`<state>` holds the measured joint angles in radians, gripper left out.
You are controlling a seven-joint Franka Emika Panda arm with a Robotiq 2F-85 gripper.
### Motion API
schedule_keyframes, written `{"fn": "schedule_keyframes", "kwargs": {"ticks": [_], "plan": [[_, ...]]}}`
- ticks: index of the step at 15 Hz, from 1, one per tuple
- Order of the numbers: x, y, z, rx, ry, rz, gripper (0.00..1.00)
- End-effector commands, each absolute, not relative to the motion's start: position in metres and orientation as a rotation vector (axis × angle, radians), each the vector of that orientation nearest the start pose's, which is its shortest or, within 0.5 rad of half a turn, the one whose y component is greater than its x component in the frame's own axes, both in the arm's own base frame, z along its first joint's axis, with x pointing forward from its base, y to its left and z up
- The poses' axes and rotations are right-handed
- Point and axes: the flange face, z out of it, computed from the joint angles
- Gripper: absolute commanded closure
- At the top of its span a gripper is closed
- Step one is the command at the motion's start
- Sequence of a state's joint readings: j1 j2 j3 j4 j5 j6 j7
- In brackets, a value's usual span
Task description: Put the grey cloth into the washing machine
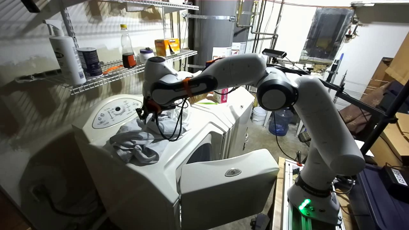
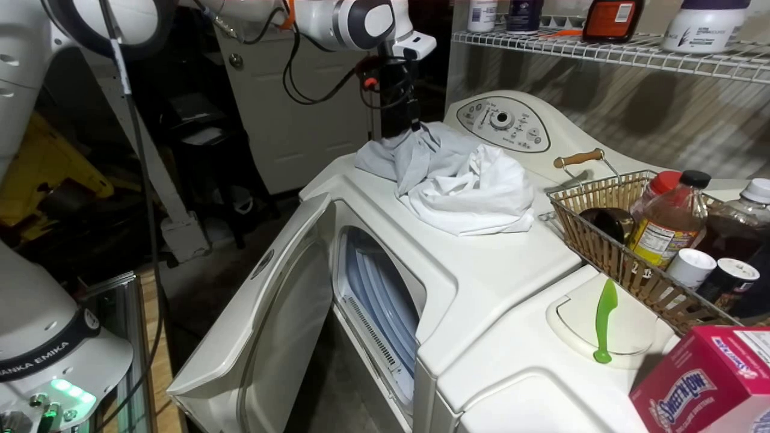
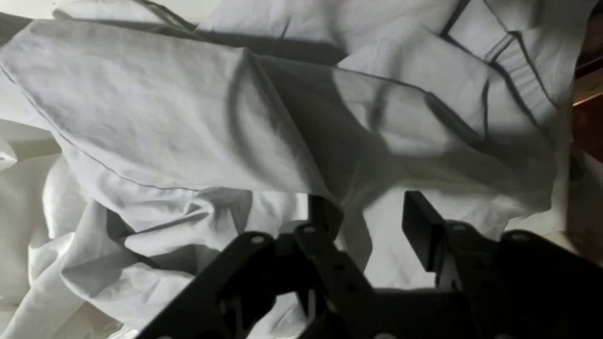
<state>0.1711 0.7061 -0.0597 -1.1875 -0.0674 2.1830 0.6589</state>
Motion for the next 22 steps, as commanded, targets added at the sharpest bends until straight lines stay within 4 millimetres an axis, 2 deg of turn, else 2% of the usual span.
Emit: {"fn": "schedule_keyframes", "kwargs": {"ticks": [1,3,4,7,9,12,15,17,19,22], "plan": [[0.773,0.105,0.394,-3.031,0.736,-0.476,0.22],[0.770,0.095,0.398,-3.089,0.799,-0.471,0.08],[0.766,0.083,0.401,-3.128,0.841,-0.442,0.00],[0.761,0.045,0.405,-3.192,0.924,-0.446,0.00],[0.763,0.026,0.393,-3.158,0.933,-0.408,0.00],[0.767,0.008,0.369,-3.123,0.975,-0.390,0.00],[0.771,0.002,0.345,-3.094,0.976,-0.381,0.00],[0.773,0.005,0.328,-3.051,0.961,-0.359,0.00],[0.775,0.015,0.314,-2.996,0.951,-0.329,0.00],[0.780,0.034,0.306,-2.891,0.892,-0.297,0.00]]}}
